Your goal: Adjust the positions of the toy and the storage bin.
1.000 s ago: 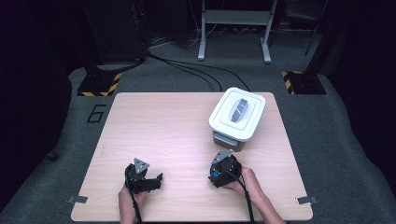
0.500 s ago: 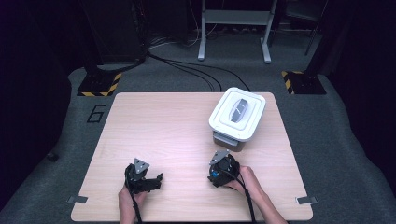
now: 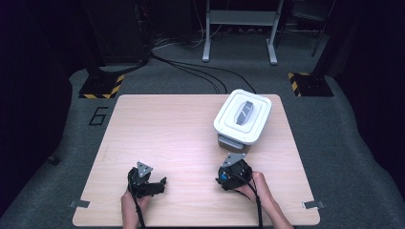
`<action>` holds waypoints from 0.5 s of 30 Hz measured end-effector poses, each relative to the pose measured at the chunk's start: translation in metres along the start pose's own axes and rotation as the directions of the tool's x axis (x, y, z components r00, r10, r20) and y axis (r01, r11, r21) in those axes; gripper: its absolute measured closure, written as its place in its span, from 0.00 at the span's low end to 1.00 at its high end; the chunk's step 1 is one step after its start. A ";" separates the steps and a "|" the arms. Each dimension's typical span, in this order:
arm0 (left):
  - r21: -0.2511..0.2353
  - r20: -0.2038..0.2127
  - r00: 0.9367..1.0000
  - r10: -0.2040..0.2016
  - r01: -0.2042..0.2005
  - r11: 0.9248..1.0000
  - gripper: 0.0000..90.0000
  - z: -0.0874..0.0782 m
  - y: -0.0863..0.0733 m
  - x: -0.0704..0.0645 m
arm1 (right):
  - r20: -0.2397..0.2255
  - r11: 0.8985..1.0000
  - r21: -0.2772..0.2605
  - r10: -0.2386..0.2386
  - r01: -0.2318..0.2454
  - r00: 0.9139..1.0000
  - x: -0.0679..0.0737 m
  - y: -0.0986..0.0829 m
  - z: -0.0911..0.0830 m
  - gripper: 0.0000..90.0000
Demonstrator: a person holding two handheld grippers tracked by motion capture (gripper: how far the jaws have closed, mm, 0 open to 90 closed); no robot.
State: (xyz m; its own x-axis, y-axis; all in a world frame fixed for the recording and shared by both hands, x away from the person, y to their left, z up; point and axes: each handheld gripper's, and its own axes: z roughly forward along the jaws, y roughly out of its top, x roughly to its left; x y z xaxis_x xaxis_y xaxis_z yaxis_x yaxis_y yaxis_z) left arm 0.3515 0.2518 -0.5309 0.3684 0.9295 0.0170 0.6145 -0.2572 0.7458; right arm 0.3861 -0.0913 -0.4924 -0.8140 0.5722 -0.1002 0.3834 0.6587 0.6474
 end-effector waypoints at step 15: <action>0.003 0.003 1.000 0.002 -0.002 1.000 0.10 0.000 0.000 0.000 | 0.100 0.990 -0.066 0.131 -0.125 0.986 -0.009 -0.025 -0.033 0.27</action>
State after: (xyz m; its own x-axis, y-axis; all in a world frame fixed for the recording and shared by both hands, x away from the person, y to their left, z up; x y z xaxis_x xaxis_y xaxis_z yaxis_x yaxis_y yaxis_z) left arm 0.3514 0.2519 -0.5307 0.3718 0.9282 0.0166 0.6160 -0.2600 0.7436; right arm 0.3697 -0.1293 -0.4830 -0.7086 0.6998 -0.0898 0.4523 0.5483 0.7034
